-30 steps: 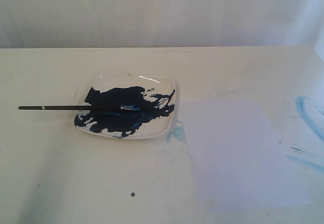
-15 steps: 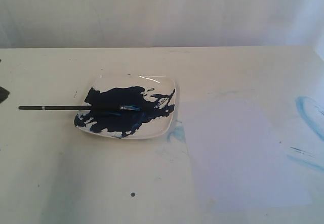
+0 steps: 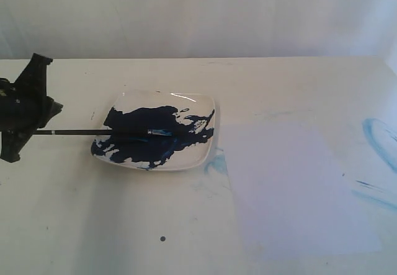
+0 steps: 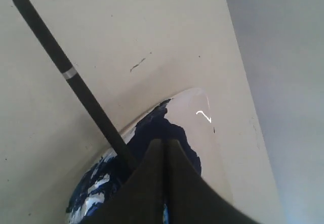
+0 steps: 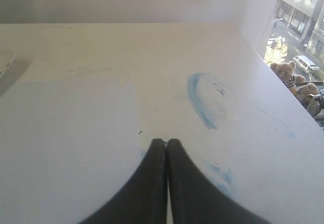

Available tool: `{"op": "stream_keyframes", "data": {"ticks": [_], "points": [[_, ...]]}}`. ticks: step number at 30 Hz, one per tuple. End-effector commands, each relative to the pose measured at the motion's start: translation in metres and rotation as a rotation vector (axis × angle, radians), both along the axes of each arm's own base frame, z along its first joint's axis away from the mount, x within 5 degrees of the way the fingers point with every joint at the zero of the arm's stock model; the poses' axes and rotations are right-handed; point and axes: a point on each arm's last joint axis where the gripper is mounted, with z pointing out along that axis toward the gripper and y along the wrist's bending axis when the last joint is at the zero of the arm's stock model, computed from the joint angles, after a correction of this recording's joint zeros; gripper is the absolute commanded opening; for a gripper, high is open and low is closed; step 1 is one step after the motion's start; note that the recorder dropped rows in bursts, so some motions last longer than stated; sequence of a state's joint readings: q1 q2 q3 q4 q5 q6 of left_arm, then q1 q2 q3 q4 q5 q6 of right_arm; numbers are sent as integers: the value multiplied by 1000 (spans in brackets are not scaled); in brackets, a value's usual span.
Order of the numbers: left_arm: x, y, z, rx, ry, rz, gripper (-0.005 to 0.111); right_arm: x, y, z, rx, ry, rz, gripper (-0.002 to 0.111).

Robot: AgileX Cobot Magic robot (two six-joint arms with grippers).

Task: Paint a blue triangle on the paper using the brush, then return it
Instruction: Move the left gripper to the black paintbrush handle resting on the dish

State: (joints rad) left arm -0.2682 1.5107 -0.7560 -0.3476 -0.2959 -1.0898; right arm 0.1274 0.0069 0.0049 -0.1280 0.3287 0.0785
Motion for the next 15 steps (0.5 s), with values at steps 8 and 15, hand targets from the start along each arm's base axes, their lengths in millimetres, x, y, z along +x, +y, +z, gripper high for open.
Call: {"op": "stream_keyframes", "data": {"ticks": [8, 15], "points": [[11, -9, -8, -25, 122, -27, 5, 0, 0, 3, 6, -23, 1, 0], [14, -7, -6, -21, 86, -15, 47, 0, 0, 3, 6, -23, 1, 0]]}}
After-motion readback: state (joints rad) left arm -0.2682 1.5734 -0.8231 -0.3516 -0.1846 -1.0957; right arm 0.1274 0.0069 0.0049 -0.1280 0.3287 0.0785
